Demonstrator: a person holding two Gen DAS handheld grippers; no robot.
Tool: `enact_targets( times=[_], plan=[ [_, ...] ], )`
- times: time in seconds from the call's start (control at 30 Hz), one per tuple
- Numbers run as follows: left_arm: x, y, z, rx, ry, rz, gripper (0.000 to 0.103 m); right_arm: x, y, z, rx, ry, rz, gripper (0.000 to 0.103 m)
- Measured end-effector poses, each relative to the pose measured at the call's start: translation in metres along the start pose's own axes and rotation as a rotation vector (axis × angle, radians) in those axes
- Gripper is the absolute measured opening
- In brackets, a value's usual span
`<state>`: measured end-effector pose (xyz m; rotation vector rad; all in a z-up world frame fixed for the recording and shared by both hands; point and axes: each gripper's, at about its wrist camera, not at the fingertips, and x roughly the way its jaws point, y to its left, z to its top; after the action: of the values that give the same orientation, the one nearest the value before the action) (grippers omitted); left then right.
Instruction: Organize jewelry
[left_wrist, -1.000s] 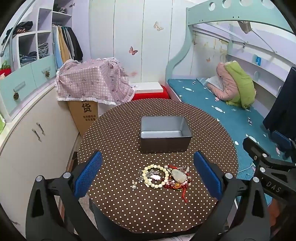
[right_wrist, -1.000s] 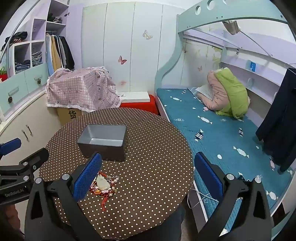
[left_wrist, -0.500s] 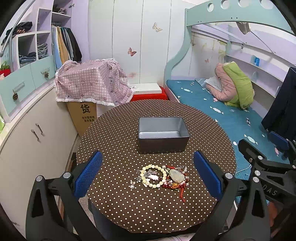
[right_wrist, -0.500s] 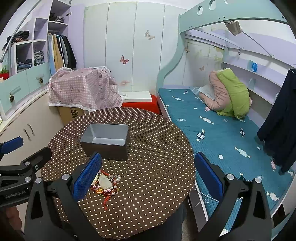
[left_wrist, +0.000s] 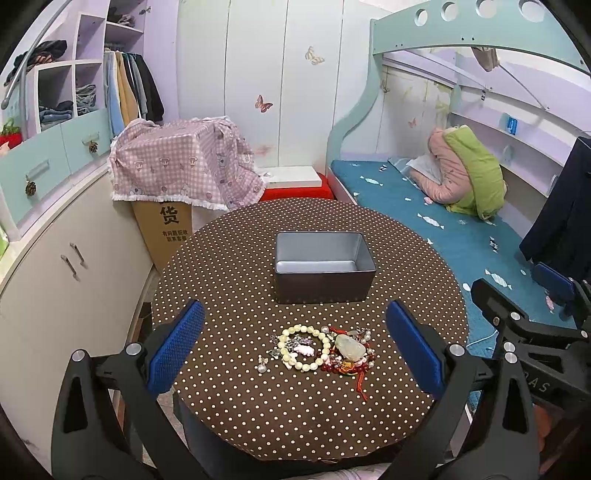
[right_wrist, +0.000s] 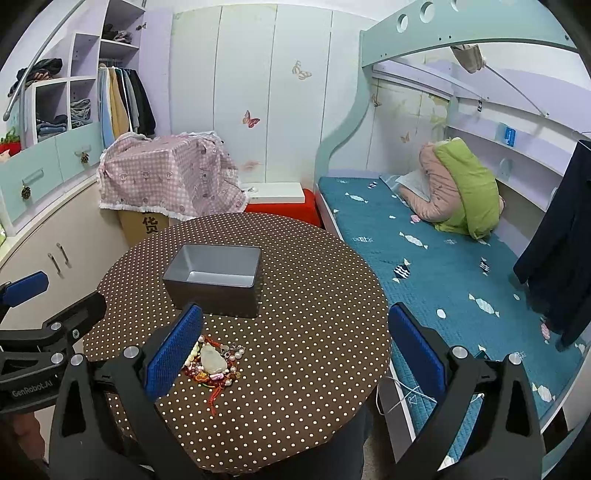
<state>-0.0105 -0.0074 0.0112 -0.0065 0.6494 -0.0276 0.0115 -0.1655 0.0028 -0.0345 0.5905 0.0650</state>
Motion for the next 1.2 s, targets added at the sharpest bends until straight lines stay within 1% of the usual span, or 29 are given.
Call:
enact_targets(
  times=[0.63, 1.2],
  plan=[
    [0.0009, 0.0021, -0.0038, 0.002, 0.007, -0.012, 0.098, -0.0049, 0.0011, -0.0011, -0.011, 0.005, -0.02, 0.097],
    [0.0007, 0.0021, -0.0037, 0.001, 0.004, -0.012, 0.098, -0.0048, 0.003, -0.0003, -0.012, 0.01, -0.017, 0.097]
  ],
)
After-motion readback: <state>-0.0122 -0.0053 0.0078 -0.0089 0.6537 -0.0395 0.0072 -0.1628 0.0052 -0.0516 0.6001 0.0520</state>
